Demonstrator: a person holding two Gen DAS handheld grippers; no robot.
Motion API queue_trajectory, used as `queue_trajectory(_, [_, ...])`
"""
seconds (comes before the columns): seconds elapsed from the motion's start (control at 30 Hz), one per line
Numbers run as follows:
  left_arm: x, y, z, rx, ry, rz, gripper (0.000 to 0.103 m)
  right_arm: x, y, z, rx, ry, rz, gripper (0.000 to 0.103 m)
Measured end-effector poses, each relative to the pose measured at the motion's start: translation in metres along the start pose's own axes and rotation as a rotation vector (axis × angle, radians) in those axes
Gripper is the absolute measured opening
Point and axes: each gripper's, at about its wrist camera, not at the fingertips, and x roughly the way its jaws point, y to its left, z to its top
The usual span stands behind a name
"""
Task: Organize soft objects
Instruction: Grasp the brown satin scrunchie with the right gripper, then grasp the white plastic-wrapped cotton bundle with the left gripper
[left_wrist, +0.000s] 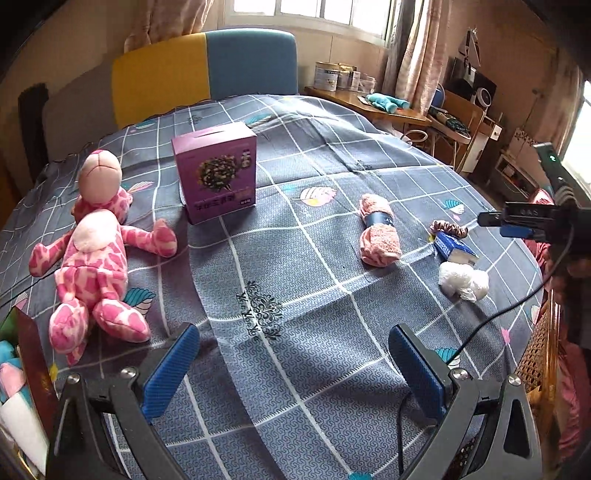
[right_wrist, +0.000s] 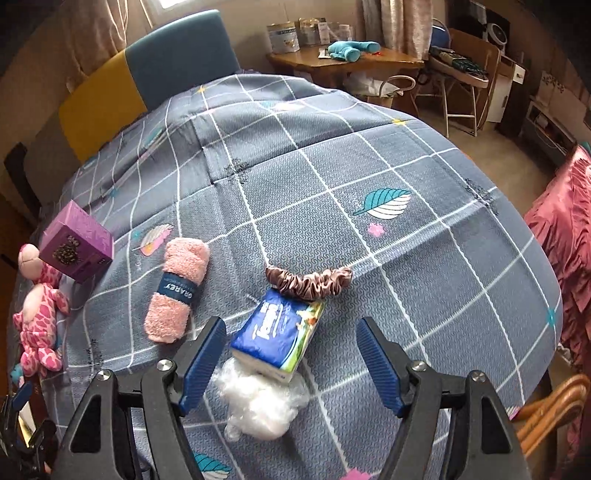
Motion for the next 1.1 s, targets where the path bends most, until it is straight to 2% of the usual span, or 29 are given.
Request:
queue_trajectory(0.13, [0.010, -0.006, 0.001, 0.004, 0.018, -0.005, 0.103, 0.043, 0.006, 0.022, -0.044, 0.088, -0.051, 0.074])
queue_trajectory(0.3, [0.019, -0.003, 0.007, -0.014, 0.035, -0.010, 0.103, 0.080, 0.008, 0.033, -0.067, 0.174, -0.100, 0.074])
queue_trajectory(0.33, [0.021, -0.002, 0.009, -0.019, 0.037, -0.011, 0.103, 0.086, 0.009, 0.033, -0.073, 0.193, -0.105, 0.072])
queue_trajectory(0.37, [0.023, -0.001, 0.011, -0.026, 0.040, -0.016, 0.103, 0.090, 0.009, 0.033, -0.073, 0.204, -0.085, 0.065])
queue_trajectory(0.4, [0.025, 0.001, 0.013, -0.033, 0.044, -0.022, 0.103, 0.092, 0.008, 0.033, -0.067, 0.206, -0.062, 0.053])
queue_trajectory(0.43, [0.028, 0.001, 0.015, -0.042, 0.049, -0.028, 0.103, 0.093, 0.008, 0.032, -0.059, 0.200, -0.048, 0.045])
queue_trajectory(0.47, [0.030, 0.002, 0.017, -0.048, 0.052, -0.034, 0.103, 0.092, 0.008, 0.032, -0.053, 0.190, -0.039, 0.027])
queue_trajectory(0.5, [0.031, 0.003, 0.019, -0.055, 0.054, -0.040, 0.102, 0.091, 0.008, 0.031, -0.049, 0.179, -0.031, 0.022])
queue_trajectory(0.57, [0.036, 0.004, 0.023, -0.074, 0.063, -0.059, 0.101, 0.087, 0.006, 0.028, -0.040, 0.151, -0.013, 0.019])
queue_trajectory(0.77, [0.048, 0.000, 0.036, -0.089, 0.071, -0.083, 0.097, 0.060, 0.000, 0.026, 0.008, 0.027, 0.128, 0.018])
queue_trajectory(1.03, [0.076, -0.043, 0.057, 0.062, 0.071, -0.115, 0.095, 0.050, 0.018, 0.031, -0.047, -0.033, 0.214, 0.018])
queue_trajectory(1.1, [0.086, -0.053, 0.063, 0.087, 0.087, -0.115, 0.088, 0.043, 0.020, 0.031, -0.054, -0.060, 0.244, 0.018])
